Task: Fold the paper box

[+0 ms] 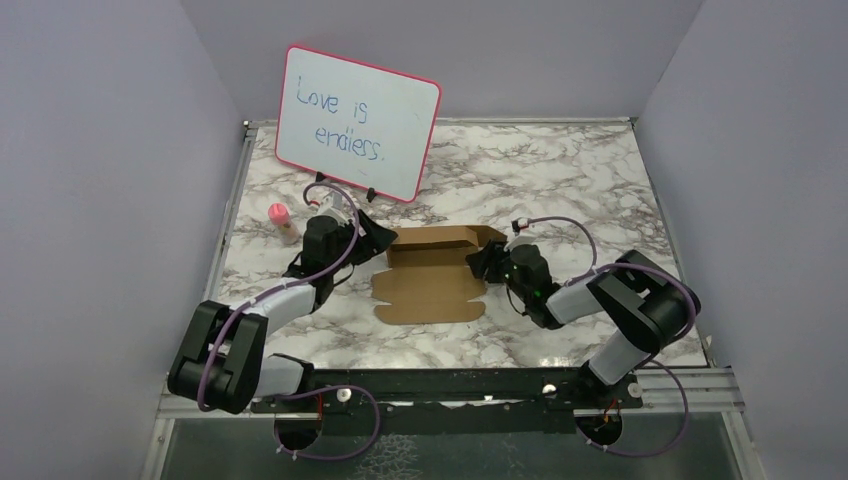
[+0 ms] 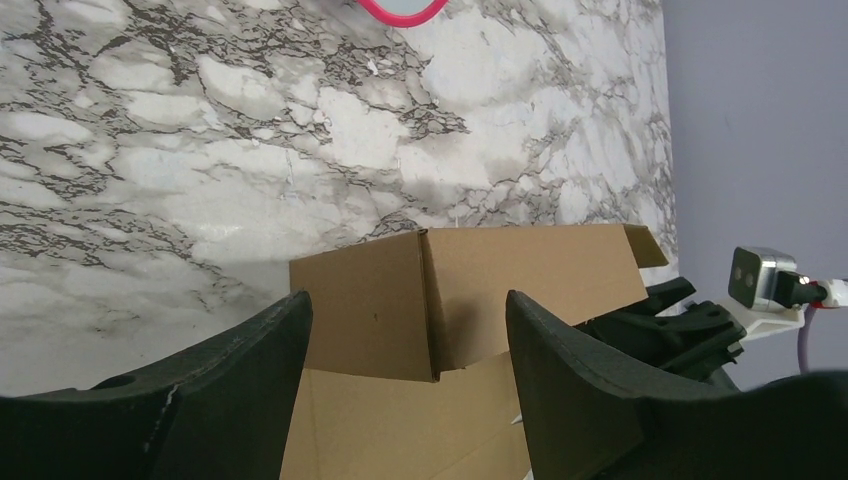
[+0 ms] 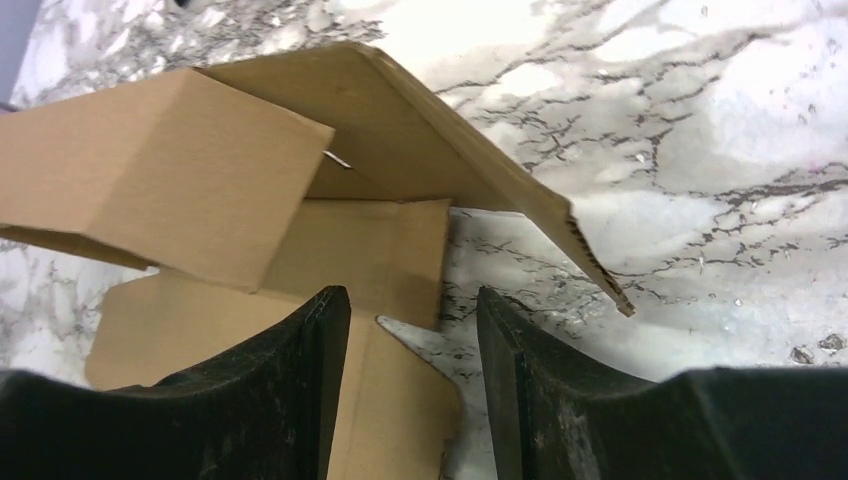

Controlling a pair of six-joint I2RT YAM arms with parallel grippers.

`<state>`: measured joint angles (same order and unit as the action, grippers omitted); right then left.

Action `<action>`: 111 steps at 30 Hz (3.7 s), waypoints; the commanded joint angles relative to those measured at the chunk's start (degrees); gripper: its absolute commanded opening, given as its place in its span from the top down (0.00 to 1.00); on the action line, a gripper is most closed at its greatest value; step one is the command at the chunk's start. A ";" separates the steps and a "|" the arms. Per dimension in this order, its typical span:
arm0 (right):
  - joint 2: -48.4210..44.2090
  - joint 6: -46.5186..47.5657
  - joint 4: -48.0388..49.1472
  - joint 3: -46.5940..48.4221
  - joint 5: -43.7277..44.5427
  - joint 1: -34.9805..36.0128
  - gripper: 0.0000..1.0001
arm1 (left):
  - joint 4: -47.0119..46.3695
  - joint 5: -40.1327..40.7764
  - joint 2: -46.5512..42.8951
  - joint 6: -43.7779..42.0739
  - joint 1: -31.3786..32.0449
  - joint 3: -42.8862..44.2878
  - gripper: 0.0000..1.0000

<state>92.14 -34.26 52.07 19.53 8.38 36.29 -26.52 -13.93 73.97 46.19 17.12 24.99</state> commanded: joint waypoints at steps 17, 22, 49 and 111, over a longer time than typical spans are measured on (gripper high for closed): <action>8.89 10.90 14.98 4.72 -7.54 0.35 0.91 | -1.36 0.70 2.59 0.55 4.72 2.14 0.28; 11.13 17.52 14.52 6.99 -8.06 1.28 0.89 | -1.61 1.19 3.28 0.86 6.05 2.40 0.28; -15.68 21.54 -13.45 -0.47 2.60 3.17 0.45 | 29.81 16.08 -9.51 -15.38 7.23 16.56 0.10; -15.64 24.93 -19.07 7.45 -26.86 -12.09 0.97 | -3.28 52.50 22.01 -27.71 43.87 15.80 0.15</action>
<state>77.78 -9.10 30.20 27.57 -16.80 23.66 -20.49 33.30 93.62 22.33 60.29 41.41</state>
